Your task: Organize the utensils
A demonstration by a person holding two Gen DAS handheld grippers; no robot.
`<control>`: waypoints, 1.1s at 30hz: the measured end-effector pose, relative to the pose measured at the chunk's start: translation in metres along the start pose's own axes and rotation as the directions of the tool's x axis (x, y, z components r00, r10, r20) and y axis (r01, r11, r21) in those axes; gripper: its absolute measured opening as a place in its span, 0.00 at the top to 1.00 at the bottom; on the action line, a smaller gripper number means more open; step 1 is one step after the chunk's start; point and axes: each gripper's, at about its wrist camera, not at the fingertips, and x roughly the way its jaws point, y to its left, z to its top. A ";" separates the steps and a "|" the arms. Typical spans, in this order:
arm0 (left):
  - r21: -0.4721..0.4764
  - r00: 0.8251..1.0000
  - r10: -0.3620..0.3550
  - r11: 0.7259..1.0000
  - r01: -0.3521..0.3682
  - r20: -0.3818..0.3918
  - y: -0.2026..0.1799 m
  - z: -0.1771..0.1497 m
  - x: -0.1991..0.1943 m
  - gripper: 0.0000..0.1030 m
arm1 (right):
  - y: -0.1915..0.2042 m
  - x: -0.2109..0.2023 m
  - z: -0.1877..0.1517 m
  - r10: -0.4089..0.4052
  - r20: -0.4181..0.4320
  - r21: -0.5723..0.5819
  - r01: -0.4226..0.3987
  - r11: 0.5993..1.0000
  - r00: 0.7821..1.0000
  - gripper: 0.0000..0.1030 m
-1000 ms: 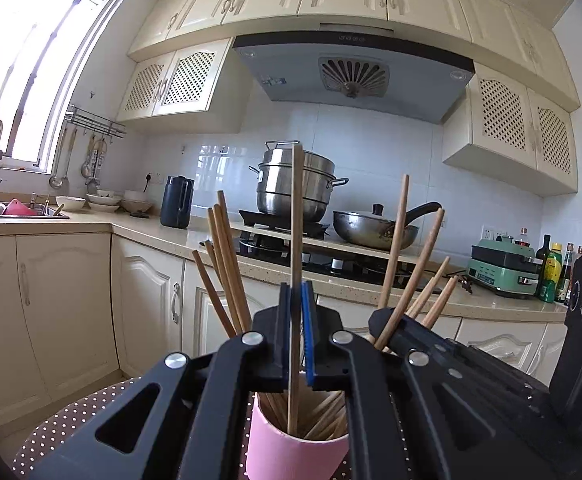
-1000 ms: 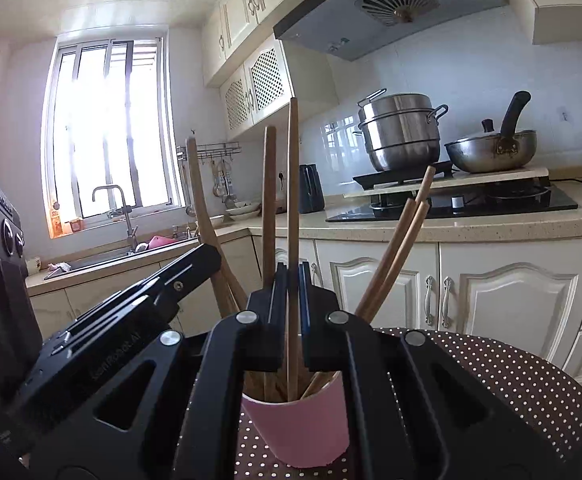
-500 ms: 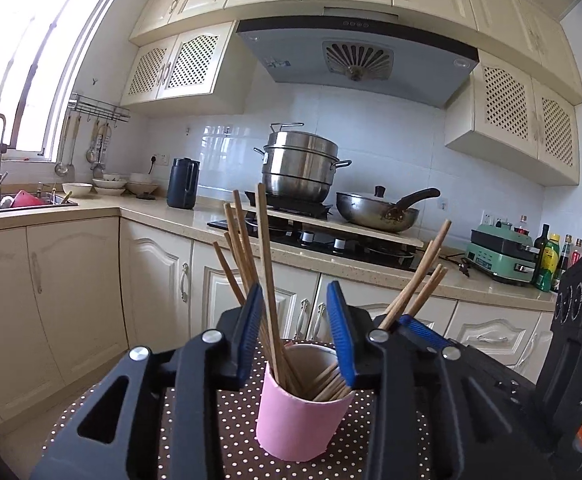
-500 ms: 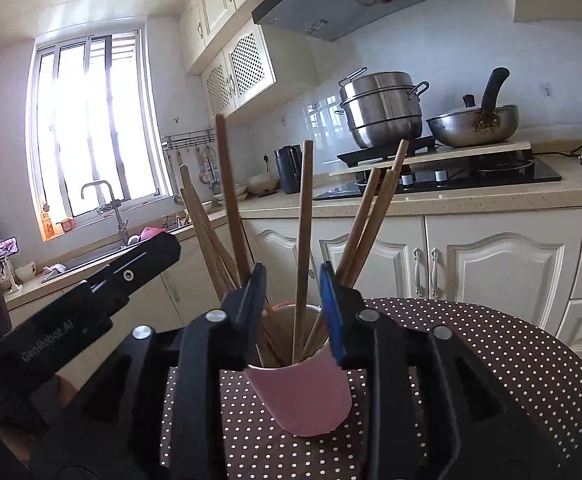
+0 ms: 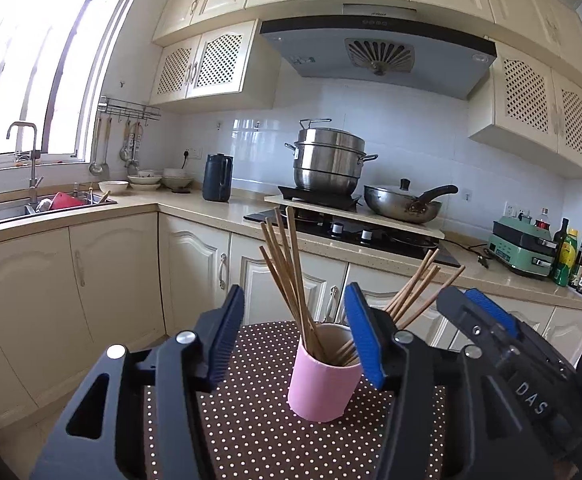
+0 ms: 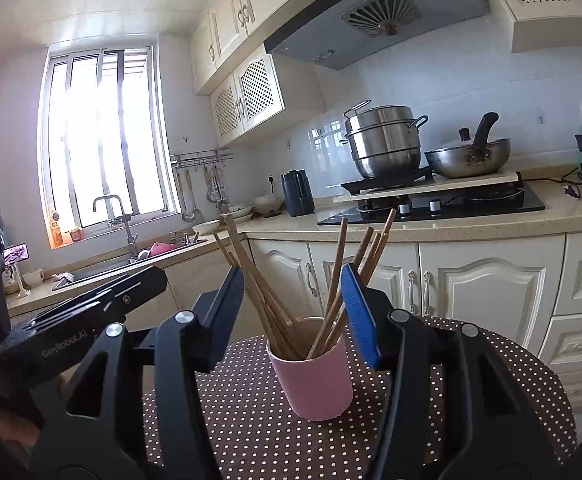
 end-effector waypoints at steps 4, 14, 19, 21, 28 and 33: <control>0.014 0.998 0.058 0.998 -0.058 0.001 -0.001 -0.002 -0.032 0.39 | 0.016 -0.028 0.005 -0.054 -0.033 -0.033 0.053 0.998 0.998 0.44; 0.011 0.994 0.109 0.994 -0.109 0.016 -0.007 -0.002 -0.116 0.23 | 0.046 -0.095 0.008 -0.053 -0.082 -0.046 0.050 0.998 0.995 0.29; 0.029 0.988 0.148 0.988 -0.150 0.044 -0.010 0.001 -0.148 0.23 | 0.064 -0.123 0.012 -0.055 -0.057 -0.097 0.049 0.994 0.997 0.23; 0.035 0.989 0.134 0.990 -0.136 0.065 -0.013 0.002 -0.161 0.22 | 0.070 -0.133 0.014 -0.053 -0.045 -0.106 0.048 0.993 0.998 0.21; 0.097 0.985 0.126 0.986 -0.138 0.121 -0.030 0.001 -0.191 0.21 | 0.080 -0.156 0.019 -0.058 -0.013 -0.131 0.056 0.990 0.998 0.18; 0.116 0.981 0.132 0.982 -0.149 0.141 -0.037 0.002 -0.206 0.20 | 0.086 -0.167 0.019 -0.063 0.000 -0.146 0.063 0.987 0.998 0.18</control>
